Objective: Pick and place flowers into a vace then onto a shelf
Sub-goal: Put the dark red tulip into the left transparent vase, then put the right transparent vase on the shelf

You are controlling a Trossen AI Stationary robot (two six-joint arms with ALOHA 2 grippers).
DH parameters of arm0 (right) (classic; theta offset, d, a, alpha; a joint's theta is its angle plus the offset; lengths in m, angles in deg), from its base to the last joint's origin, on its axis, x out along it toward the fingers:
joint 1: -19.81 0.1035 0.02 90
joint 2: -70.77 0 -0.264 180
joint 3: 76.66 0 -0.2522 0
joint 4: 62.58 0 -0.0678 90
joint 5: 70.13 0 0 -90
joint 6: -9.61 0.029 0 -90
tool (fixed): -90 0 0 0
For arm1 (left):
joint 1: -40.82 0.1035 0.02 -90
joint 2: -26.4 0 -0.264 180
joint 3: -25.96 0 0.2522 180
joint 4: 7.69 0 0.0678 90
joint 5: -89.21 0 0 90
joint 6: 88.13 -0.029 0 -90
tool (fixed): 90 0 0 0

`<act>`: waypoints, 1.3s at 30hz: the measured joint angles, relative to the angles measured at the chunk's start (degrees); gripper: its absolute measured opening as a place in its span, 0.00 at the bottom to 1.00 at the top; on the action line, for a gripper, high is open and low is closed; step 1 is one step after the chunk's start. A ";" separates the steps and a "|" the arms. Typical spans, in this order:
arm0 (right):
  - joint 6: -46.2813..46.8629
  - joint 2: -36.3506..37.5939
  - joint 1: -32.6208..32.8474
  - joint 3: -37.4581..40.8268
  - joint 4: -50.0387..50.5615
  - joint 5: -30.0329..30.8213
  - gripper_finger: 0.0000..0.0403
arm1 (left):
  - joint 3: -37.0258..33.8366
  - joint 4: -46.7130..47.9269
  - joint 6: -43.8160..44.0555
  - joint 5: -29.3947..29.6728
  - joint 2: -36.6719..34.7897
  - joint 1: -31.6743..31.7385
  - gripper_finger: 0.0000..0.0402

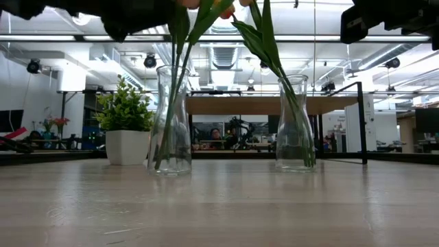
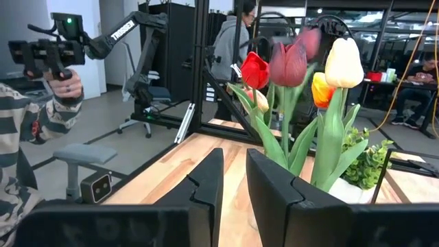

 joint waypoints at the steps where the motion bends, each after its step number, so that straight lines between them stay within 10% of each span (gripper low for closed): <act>1: 0.02 -0.02 0.01 0.00 0.00 0.00 0.14 | 0.48 0.56 -0.42 -1.16 -0.56 -0.02 0.42; 14: 0.20 -0.02 0.02 0.00 0.00 0.00 0.14 | -1.40 24.29 -1.41 -13.13 -22.06 0.37 0.54; 29: -0.07 0.00 0.00 0.16 0.48 7.46 0.14 | -21.11 23.47 -2.62 -45.89 -46.06 24.28 0.24; 39: -1.66 -3.47 0.00 0.35 0.84 12.89 0.17 | -29.70 27.58 -4.16 -46.68 -65.88 26.10 0.01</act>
